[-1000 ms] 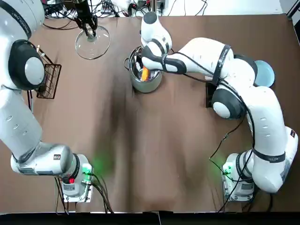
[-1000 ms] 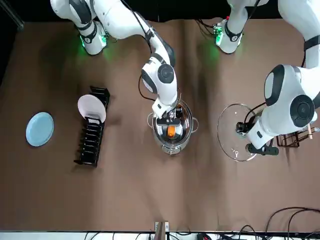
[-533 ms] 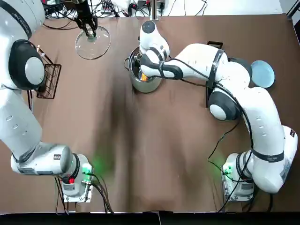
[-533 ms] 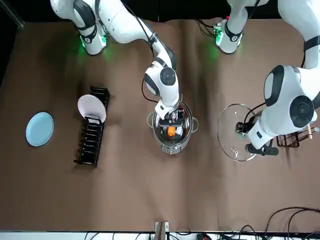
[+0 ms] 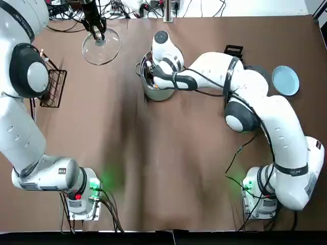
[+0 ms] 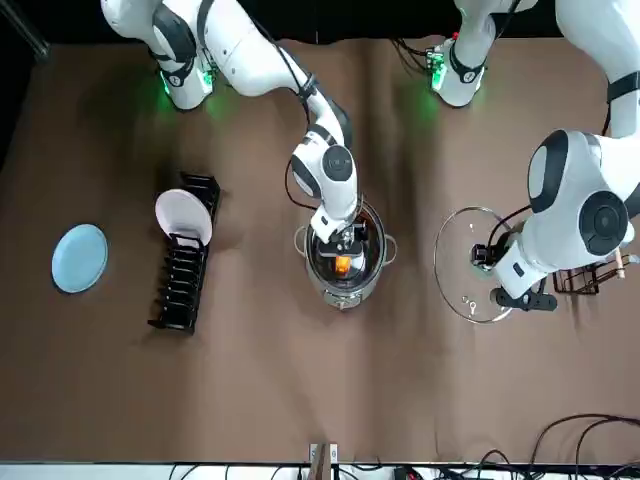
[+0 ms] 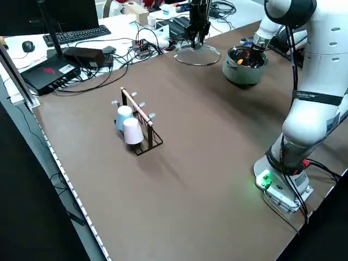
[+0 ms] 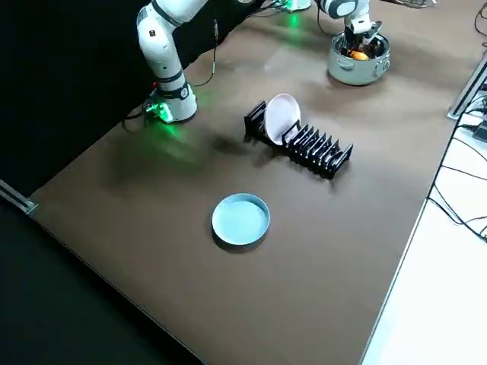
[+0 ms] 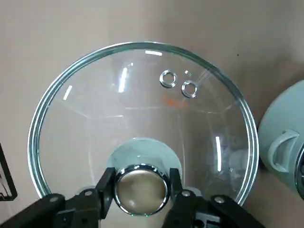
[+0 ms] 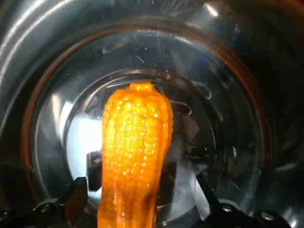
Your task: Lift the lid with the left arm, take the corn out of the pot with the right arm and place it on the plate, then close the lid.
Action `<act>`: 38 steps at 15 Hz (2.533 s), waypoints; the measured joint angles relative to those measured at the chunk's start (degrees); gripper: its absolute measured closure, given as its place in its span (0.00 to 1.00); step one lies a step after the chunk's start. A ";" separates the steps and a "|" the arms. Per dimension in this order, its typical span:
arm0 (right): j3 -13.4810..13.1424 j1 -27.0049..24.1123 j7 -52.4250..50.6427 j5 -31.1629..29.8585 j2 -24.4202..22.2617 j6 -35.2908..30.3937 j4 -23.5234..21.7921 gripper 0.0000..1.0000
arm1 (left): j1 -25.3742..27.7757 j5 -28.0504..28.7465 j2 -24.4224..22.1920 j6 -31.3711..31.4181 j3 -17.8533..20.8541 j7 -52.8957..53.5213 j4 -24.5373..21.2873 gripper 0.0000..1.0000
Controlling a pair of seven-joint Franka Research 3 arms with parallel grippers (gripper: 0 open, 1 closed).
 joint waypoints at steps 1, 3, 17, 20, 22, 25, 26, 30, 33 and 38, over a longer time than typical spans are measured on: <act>-0.03 0.00 -0.02 -0.07 0.20 0.28 0.00 0.01 | 0.00 0.00 0.00 0.00 0.00 0.00 0.00 0.50; -0.09 0.00 -0.56 -0.10 0.22 0.30 0.08 0.06 | 0.00 0.00 0.00 0.00 0.00 0.00 0.00 0.50; -0.59 -0.85 -4.27 0.24 -5.01 -5.01 2.79 0.62 | -0.26 -0.03 -0.13 0.04 -0.57 -0.94 0.23 0.50; -0.68 -1.78 -4.27 3.22 -9.10 -11.75 2.92 0.62 | -0.52 -0.04 -0.40 0.04 -4.12 -6.88 0.27 0.50; -0.91 -3.09 -4.26 4.17 -12.04 -14.63 3.04 0.62 | -2.56 -0.03 -0.38 0.05 -6.35 -12.42 0.24 0.50; -1.12 -7.76 -4.84 4.64 -16.17 -15.90 3.07 0.62 | -9.77 -0.03 -0.02 0.89 -6.48 -20.01 0.13 0.50; -1.13 -9.81 -6.12 4.71 -17.03 -16.36 3.04 0.62 | -11.93 -0.02 0.31 1.73 -6.45 -22.19 0.11 0.50; -1.39 -19.52 -14.53 4.76 -17.93 -22.51 2.24 0.62 | -17.63 -0.01 2.28 6.20 -6.37 -27.42 0.07 0.50; -1.39 -32.27 -30.48 4.92 -17.93 -27.44 1.20 0.62 | -22.19 -0.01 4.27 10.71 -6.32 -30.03 0.06 0.50; -1.40 -48.56 -50.37 5.05 -17.94 -28.27 -1.78 0.62 | -25.39 0.99 6.27 15.18 -6.24 -30.63 0.06 0.50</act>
